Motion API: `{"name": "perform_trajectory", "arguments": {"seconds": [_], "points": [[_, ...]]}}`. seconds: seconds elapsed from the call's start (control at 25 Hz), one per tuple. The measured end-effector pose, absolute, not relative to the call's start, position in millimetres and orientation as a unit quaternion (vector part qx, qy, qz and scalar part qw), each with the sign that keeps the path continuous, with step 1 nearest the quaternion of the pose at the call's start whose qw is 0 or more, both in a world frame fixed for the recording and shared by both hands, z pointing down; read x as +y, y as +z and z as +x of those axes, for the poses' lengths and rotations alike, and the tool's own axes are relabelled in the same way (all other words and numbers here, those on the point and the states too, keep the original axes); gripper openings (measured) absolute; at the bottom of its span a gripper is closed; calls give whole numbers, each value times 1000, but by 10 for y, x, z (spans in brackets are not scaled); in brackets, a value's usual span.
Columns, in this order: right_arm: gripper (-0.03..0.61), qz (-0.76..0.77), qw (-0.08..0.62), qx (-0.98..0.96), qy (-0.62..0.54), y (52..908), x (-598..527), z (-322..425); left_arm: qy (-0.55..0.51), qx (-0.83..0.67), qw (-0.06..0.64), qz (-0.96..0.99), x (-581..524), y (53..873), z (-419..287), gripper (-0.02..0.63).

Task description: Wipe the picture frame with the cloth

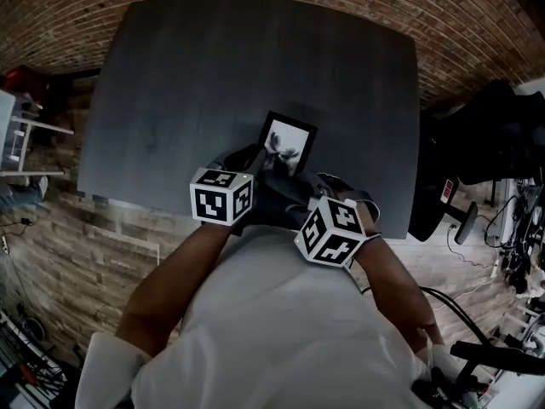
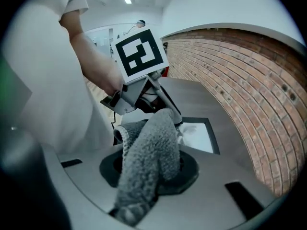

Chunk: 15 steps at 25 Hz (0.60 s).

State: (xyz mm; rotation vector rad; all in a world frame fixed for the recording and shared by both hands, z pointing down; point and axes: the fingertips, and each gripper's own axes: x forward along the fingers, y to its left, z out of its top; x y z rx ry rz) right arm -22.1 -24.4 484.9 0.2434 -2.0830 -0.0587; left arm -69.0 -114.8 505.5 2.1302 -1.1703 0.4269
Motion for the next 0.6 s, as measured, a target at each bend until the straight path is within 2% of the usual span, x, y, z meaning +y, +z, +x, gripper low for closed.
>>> {"name": "perform_trajectory", "arguments": {"seconds": [0.2,0.6], "points": [[86,130,498,-858,3,4807,-355,78,160,-449,334,813,-1130,5069,-777,77],[86,235,478,-846,-19,4461,-1140,387,166,-428,323,828,-1112,5006,-701,77]]}}
